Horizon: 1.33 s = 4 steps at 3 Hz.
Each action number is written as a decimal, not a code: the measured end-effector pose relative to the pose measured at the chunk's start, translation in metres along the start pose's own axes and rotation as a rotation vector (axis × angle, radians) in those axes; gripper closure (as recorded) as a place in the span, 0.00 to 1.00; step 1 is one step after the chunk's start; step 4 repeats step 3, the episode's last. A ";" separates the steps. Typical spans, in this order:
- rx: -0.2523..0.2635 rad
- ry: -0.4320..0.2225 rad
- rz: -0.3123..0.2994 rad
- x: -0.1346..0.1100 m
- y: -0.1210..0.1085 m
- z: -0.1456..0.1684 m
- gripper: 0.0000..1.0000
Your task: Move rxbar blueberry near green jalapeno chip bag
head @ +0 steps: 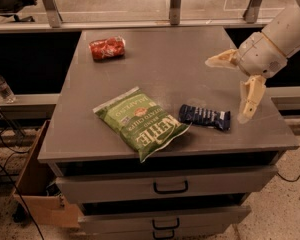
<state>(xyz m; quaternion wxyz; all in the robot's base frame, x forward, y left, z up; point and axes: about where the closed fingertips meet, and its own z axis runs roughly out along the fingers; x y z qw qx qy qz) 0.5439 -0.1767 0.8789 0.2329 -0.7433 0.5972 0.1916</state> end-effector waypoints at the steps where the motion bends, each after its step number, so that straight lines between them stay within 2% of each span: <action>1: 0.116 -0.052 0.085 0.030 -0.008 -0.040 0.00; 2: 0.275 -0.146 0.172 0.068 -0.015 -0.095 0.00; 3: 0.352 -0.160 0.140 0.060 -0.028 -0.121 0.00; 4: 0.352 -0.160 0.140 0.060 -0.028 -0.121 0.00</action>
Offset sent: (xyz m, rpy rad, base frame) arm 0.0427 -0.2086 0.0953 0.3598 -0.1747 -0.4586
